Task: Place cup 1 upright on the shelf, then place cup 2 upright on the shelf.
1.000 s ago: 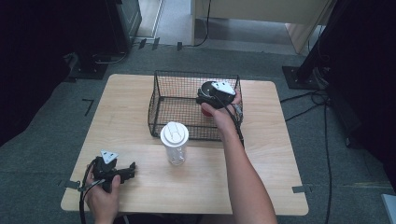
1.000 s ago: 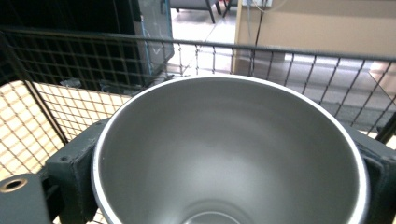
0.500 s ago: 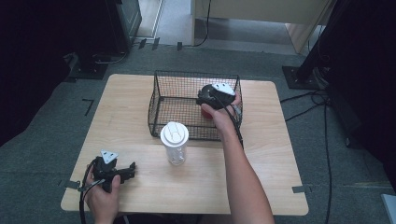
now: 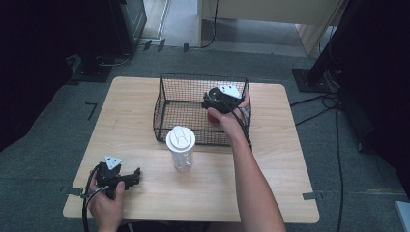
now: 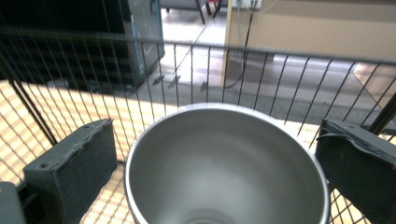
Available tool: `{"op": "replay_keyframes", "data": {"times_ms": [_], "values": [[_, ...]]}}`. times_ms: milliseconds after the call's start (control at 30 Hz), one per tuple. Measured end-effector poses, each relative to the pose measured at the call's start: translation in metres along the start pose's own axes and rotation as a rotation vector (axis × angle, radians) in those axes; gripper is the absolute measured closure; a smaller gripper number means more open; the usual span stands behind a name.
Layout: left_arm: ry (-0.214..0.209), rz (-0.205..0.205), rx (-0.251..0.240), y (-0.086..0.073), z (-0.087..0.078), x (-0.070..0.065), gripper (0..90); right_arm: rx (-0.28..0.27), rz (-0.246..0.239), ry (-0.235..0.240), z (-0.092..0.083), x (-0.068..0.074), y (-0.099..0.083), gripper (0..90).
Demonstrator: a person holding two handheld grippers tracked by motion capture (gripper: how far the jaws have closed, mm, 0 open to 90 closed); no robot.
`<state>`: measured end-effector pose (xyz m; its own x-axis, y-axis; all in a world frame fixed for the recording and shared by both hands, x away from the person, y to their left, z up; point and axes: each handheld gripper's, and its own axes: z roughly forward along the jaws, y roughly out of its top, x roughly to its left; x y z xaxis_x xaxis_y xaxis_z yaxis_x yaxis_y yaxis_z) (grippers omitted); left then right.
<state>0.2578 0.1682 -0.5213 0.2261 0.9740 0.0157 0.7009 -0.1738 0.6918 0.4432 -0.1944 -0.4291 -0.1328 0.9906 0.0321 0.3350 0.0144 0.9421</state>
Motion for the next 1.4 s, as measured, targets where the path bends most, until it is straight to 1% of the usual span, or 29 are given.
{"op": "replay_keyframes", "data": {"times_ms": [33, 100, 200, 267, 300, 400, 433, 467, 500, 533, 567, 600, 700, 733, 767, 800, 867, 900, 933, 967, 1033, 1067, 1100, 1133, 1167, 1233, 1267, 1333, 1400], "values": [[0.0, 0.0, 0.0, 0.0, 0.0, 0.0, 0.0, -0.013, 0.019, 0.012, -0.002, -0.001, 0.003, 0.0], [0.0, 0.001, 0.0, 0.0, 0.0, 0.0, 0.0, -0.029, 0.008, 0.029, -0.005, 0.0, 0.007, 0.0], [0.0, 0.001, 0.0, 0.0, 0.0, 0.0, 0.0, -0.042, -0.002, 0.035, -0.008, 0.001, 0.01, 0.0], [0.0, 0.001, 0.0, 0.0, 0.0, 0.0, 0.0, -0.053, 0.006, 0.04, -0.014, 0.002, 0.015, 0.0], [0.0, 0.0, 0.0, 0.0, 0.0, 0.0, 0.0, -0.053, 0.006, 0.04, -0.014, 0.002, 0.015, 0.0], [-0.001, 0.0, -0.001, 0.0, 0.0, 0.0, 0.0, -0.07, 0.001, 0.047, -0.023, 0.003, 0.019, 0.0], [-0.001, 0.001, 0.0, 0.0, 0.0, 0.0, 0.0, -0.077, 0.0, 0.055, -0.031, 0.004, 0.022, 0.0], [-0.001, 0.001, 0.0, 0.0, 0.0, 0.0, 0.0, -0.079, 0.002, 0.06, -0.035, 0.005, 0.023, 0.0], [-0.001, -0.002, -0.002, 0.0, 0.001, 0.0, 0.0, -0.079, 0.002, 0.06, -0.035, 0.005, 0.023, 0.0], [-0.001, -0.002, -0.002, 0.001, 0.001, 0.0, 0.0, -0.077, 0.007, 0.069, -0.042, 0.006, 0.024, 0.0], [-0.001, -0.003, -0.002, 0.001, 0.001, 0.0, 0.0, -0.077, 0.007, 0.069, -0.042, 0.006, 0.024, 0.0], [-0.001, -0.003, -0.002, 0.001, 0.001, 0.0, 0.0, -0.072, 0.004, 0.079, -0.05, 0.008, 0.023, 0.0], [-0.001, -0.003, -0.002, 0.001, 0.001, 0.0, 0.0, -0.059, -0.008, 0.094, -0.062, 0.011, 0.019, 0.0], [-0.001, -0.004, -0.003, 0.001, 0.001, -0.001, 0.0, -0.055, -0.013, 0.1, -0.065, 0.012, 0.017, 0.0], [-0.001, -0.003, -0.002, 0.001, 0.001, -0.001, 0.0, -0.055, -0.013, 0.1, -0.065, 0.012, 0.017, 0.0], [-0.001, -0.004, -0.003, 0.001, 0.001, -0.001, 0.0, -0.048, -0.02, 0.11, -0.073, 0.013, 0.013, 0.0], [-0.001, -0.004, -0.004, 0.001, 0.001, -0.001, 0.0, -0.046, -0.017, 0.12, -0.081, 0.014, 0.009, 0.0], [-0.001, -0.004, -0.004, 0.001, 0.001, -0.001, 0.0, -0.046, -0.017, 0.12, -0.081, 0.014, 0.009, 0.0], [-0.001, -0.004, -0.003, 0.001, 0.001, -0.001, 0.0, -0.042, -0.016, 0.126, -0.085, 0.014, 0.007, 0.0], [-0.001, -0.005, -0.004, 0.001, 0.001, -0.001, 0.0, -0.043, -0.022, 0.13, -0.094, 0.015, 0.004, 0.0], [-0.001, -0.005, -0.004, 0.001, 0.001, -0.001, 0.0, -0.046, -0.024, 0.139, -0.102, 0.016, 0.001, 0.0], [-0.001, -0.005, -0.004, 0.001, 0.001, -0.001, 0.0, -0.046, -0.024, 0.139, -0.102, 0.016, 0.001, 0.0], [-0.001, -0.004, -0.004, 0.001, 0.001, -0.001, 0.0, -0.046, -0.035, 0.144, -0.11, 0.016, -0.002, 0.0], [0.0, -0.003, -0.003, 0.001, 0.001, -0.001, 0.0, -0.046, -0.041, 0.145, -0.114, 0.017, -0.003, 0.0], [0.0, -0.003, -0.003, 0.001, 0.001, -0.001, 0.0, -0.046, -0.041, 0.145, -0.114, 0.017, -0.003, 0.0], [0.0, -0.003, -0.004, 0.001, 0.001, -0.001, 0.0, -0.052, -0.043, 0.158, -0.124, 0.018, -0.008, 0.0], [0.0, -0.003, -0.004, 0.001, 0.001, -0.001, 0.0, -0.052, -0.043, 0.158, -0.124, 0.018, -0.008, 0.0], [0.0, -0.003, -0.003, 0.001, 0.001, 0.0, 0.0, -0.05, -0.039, 0.171, -0.134, 0.02, -0.014, 0.0], [0.0, -0.004, -0.002, 0.001, 0.001, -0.001, 0.0, -0.044, -0.053, 0.173, -0.14, 0.021, -0.019, 0.0]]}}
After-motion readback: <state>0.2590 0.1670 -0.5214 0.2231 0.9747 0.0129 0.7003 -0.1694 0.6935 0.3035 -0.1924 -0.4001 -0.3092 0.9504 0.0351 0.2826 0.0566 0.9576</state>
